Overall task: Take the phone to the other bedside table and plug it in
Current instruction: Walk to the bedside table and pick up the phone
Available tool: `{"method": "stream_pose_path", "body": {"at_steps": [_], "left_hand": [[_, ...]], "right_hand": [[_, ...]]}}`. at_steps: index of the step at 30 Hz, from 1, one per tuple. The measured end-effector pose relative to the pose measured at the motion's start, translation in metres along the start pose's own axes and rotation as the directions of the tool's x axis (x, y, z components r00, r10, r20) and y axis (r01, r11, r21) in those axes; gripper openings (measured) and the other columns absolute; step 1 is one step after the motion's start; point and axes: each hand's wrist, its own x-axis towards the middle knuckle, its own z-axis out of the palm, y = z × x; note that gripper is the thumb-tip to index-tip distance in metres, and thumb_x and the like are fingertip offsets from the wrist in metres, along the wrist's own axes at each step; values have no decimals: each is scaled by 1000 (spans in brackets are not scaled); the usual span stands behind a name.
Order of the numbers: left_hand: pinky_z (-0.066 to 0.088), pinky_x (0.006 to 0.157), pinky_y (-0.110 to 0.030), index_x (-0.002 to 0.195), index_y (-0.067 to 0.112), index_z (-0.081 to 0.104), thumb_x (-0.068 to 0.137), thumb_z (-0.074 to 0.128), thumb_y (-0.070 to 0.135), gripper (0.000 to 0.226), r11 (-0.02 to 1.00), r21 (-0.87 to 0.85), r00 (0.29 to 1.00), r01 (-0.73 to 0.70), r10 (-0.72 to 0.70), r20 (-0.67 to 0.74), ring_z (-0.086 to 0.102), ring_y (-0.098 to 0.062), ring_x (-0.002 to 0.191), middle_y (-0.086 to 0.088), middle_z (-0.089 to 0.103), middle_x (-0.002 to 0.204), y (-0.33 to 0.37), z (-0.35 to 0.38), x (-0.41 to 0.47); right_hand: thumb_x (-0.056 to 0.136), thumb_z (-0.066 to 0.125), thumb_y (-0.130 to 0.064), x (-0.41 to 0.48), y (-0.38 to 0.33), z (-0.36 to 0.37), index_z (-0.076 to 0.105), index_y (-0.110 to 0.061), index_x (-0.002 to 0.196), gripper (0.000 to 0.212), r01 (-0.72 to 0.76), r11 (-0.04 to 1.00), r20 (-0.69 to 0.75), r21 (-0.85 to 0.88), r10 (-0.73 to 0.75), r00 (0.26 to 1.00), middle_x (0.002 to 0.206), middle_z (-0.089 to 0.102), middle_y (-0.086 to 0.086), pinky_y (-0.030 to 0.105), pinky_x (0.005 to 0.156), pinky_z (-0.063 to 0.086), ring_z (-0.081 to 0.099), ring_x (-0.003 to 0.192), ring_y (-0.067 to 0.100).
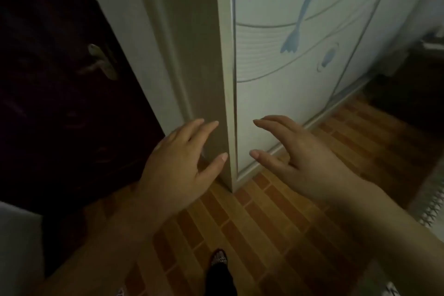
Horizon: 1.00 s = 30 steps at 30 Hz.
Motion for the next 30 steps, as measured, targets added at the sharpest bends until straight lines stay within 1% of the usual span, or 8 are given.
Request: {"method": "stream_pose_path", "body": {"at_steps": [4, 7, 8, 11, 14, 17, 21, 30], "left_hand": [[39, 98, -38, 137, 38, 25, 84, 40, 55, 57, 996, -90, 999, -12, 16, 52, 32, -14, 130, 10, 29, 148, -21, 20, 45], [41, 96, -37, 135, 43, 22, 83, 39, 57, 57, 989, -133, 989, -71, 87, 118, 32, -12, 129, 14, 27, 147, -31, 35, 80], [42, 96, -39, 134, 45, 21, 82, 38, 57, 56, 984, -160, 984, -80, 104, 142, 32, -12, 129, 15, 26, 147, -34, 36, 92], [41, 97, -38, 133, 47, 19, 82, 36, 58, 56, 970, -190, 964, -154, 190, 187, 33, -10, 128, 15, 25, 148, -38, 45, 128], [45, 94, -38, 134, 43, 24, 81, 35, 59, 56, 941, -237, 929, -243, 296, 223, 37, -11, 125, 14, 29, 146, -26, 57, 163], [41, 101, -43, 134, 37, 30, 80, 32, 61, 59, 909, -262, 879, -324, 391, 272, 34, -12, 128, 10, 32, 146, 3, 78, 199], [35, 102, -37, 132, 35, 36, 80, 29, 63, 60, 871, -233, 796, -433, 491, 355, 33, -12, 130, 9, 33, 146, 57, 116, 245], [43, 95, -34, 129, 35, 38, 82, 33, 62, 55, 796, -327, 740, -509, 599, 305, 45, -8, 120, 12, 44, 137, 194, 187, 366]], "right_hand": [[83, 36, -66, 20, 12, 18, 29, -38, 137, 62, -96, 995, 5, 19, 96, 995, 144, 36, -10, 4, 71, 29, 37, 95, -10], [84, 41, -63, 31, 26, 28, 26, -39, 139, 62, -188, 982, 15, -5, 188, 982, 145, 33, -13, 2, 66, 29, 44, 83, -12], [84, 42, -61, 35, 30, 28, 25, -39, 139, 62, -222, 975, 14, -13, 222, 975, 145, 32, -13, 2, 70, 29, 46, 87, -11], [83, 39, -61, 44, 45, 25, 26, -36, 139, 63, -316, 949, -19, -13, 316, 949, 146, 33, -11, 11, 87, 32, 42, 115, 1], [78, 34, -66, 46, 61, 12, 27, -36, 138, 67, -419, 908, -79, 5, 418, 905, 146, 34, -11, 21, 92, 38, 41, 118, 3], [83, 41, -59, 40, 84, -5, 31, -34, 138, 61, -501, 865, -131, 28, 500, 856, 145, 36, -9, 30, 99, 40, 38, 127, 9], [85, 48, -53, 28, 129, -30, 38, -30, 135, 56, -594, 804, -212, 34, 587, 781, 140, 43, -7, 33, 99, 42, 41, 125, 10], [83, 42, -58, 4, 273, -114, 43, -33, 131, 54, -694, 716, -330, 78, 676, 659, 134, 48, -11, 23, 91, 40, 44, 119, 7]]}}
